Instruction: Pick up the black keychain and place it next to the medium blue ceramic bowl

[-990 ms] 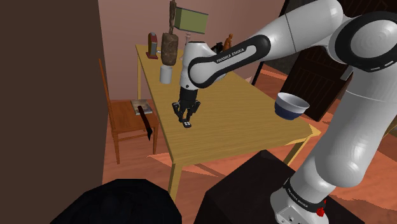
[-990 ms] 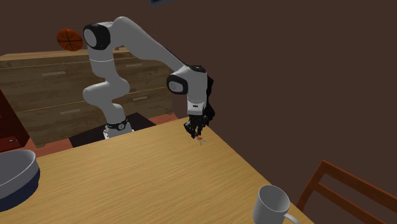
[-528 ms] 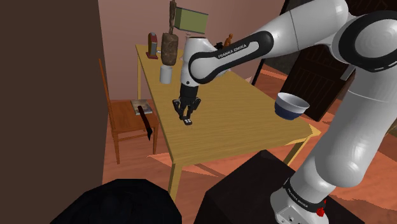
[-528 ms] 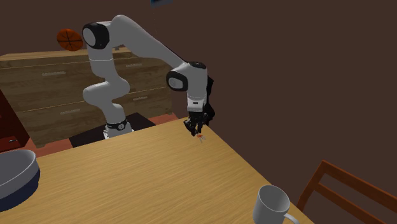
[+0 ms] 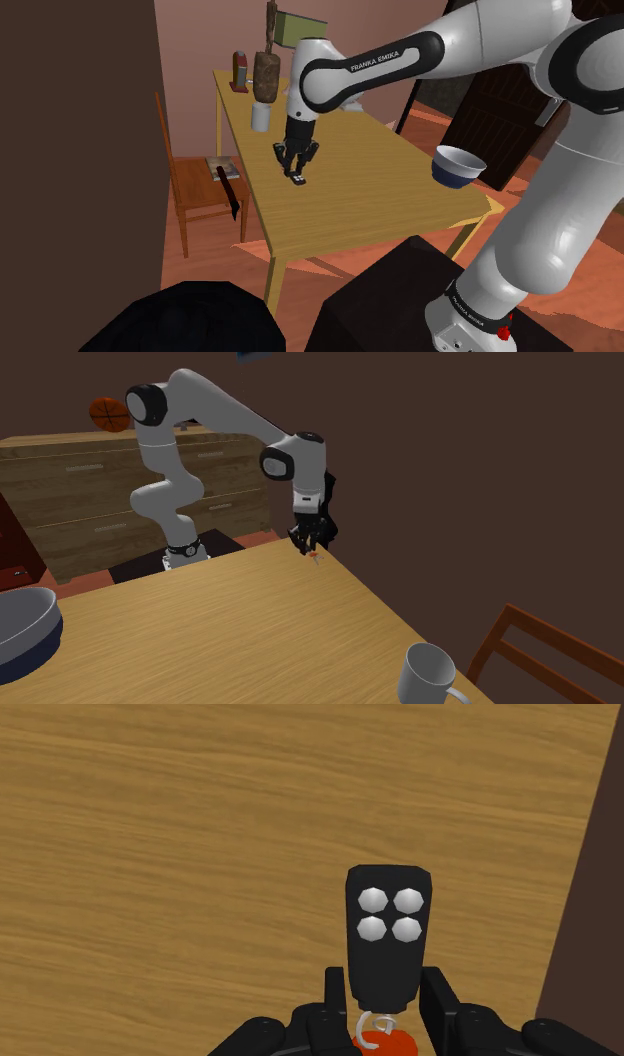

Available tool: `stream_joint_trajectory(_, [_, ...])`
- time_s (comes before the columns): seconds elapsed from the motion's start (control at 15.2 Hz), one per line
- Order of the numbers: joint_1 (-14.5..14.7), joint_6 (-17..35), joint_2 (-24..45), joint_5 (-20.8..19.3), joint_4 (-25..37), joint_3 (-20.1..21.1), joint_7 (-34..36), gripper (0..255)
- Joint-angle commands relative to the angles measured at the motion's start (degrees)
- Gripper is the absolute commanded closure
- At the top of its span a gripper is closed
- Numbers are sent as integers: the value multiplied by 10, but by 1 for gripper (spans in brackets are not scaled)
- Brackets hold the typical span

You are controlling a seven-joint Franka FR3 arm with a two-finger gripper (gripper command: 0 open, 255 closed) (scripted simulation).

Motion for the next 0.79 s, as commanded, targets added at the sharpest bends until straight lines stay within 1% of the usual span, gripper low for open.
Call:
stream_joint_trajectory(0.0, [0,-16,-6,1,11,0,0,255])
stream_joint_trajectory(0.73, [-1,-97,-31,7,66,0,-3,255])
